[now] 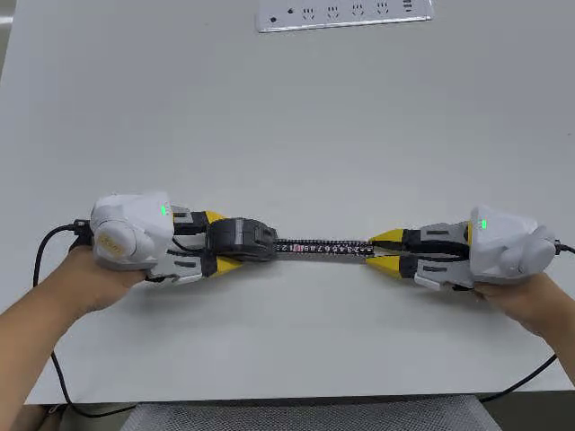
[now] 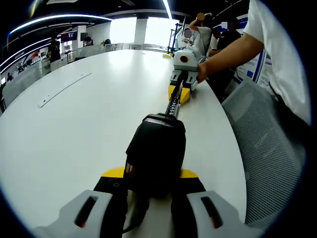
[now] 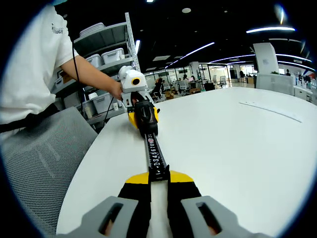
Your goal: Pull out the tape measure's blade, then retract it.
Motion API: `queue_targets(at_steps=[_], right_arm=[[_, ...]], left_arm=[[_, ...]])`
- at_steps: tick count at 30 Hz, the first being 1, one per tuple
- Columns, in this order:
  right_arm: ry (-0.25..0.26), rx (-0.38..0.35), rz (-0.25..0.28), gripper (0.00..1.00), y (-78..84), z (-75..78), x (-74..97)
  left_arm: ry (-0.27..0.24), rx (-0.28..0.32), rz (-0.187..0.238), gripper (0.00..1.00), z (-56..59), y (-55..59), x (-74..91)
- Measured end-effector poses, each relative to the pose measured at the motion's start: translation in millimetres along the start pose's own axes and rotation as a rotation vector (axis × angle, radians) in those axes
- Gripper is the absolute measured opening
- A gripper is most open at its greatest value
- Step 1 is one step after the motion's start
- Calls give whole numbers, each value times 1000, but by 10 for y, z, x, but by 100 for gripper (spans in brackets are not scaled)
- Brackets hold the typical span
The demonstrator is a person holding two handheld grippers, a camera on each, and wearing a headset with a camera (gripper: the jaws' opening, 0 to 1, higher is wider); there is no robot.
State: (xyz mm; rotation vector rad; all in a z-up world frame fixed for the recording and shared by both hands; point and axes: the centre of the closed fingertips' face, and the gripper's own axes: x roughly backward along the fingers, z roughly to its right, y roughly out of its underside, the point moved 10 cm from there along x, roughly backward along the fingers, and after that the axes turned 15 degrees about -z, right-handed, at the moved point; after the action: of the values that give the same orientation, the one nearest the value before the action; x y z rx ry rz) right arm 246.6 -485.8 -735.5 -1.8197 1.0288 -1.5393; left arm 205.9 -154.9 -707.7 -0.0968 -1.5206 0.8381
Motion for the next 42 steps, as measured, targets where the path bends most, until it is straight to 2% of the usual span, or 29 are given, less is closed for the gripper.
queue_targets(at_steps=[18, 42], right_arm=[[15, -19, -6, 8, 154, 27, 167], [29, -39, -6, 8, 257, 25, 365]], left_arm=[[-2, -7, -10, 30, 1, -7, -9], [-2, -6, -16, 30, 10, -15, -5]])
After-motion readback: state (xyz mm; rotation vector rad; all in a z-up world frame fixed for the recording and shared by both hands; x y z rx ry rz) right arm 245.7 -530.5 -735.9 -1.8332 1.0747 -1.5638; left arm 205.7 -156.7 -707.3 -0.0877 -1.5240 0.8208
